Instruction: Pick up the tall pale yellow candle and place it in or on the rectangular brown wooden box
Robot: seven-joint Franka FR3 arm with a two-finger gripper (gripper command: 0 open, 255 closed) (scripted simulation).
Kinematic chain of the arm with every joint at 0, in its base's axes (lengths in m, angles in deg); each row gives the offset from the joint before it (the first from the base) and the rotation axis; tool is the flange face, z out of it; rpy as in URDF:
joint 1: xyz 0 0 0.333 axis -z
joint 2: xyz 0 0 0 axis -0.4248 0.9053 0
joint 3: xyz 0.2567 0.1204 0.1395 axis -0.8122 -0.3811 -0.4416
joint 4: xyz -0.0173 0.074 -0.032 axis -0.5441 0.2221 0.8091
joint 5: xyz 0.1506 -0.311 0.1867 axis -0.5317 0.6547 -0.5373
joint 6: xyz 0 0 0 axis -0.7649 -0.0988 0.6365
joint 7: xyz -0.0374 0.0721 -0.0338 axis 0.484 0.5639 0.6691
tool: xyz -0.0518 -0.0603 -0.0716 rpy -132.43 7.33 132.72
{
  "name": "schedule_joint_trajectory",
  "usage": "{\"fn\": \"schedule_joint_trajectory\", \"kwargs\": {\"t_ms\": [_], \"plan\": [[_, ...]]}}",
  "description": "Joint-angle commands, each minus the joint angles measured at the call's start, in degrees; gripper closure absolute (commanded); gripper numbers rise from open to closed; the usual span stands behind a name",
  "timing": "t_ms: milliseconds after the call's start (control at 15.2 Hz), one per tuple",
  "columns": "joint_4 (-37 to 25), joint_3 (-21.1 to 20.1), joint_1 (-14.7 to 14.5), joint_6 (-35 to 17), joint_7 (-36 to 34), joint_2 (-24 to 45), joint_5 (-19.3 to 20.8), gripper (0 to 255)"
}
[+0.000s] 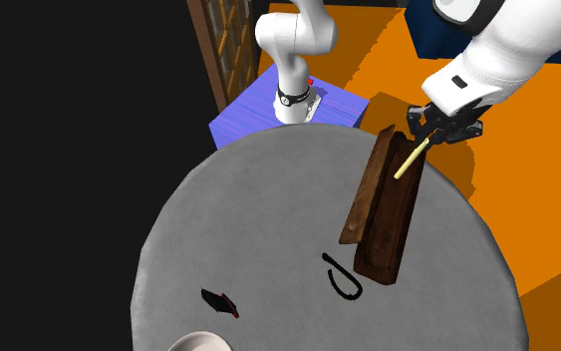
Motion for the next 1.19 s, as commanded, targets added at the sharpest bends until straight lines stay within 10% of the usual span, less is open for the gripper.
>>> {"fn": "schedule_joint_trajectory", "kwargs": {"t_ms": [0, 726, 792, 1122], "plan": [[1.3, -0.1, 0.0, -1.5, 0.1, 0.2, 0.0, 255], [3.7, -0.3, -0.1, -4.3, 0.1, 0.7, 0.2, 255], [3.7, -0.3, -0.1, -4.3, 0.1, 0.7, 0.2, 0], [3.7, -0.3, -0.1, -4.3, 0.1, 0.7, 0.2, 0]]}}
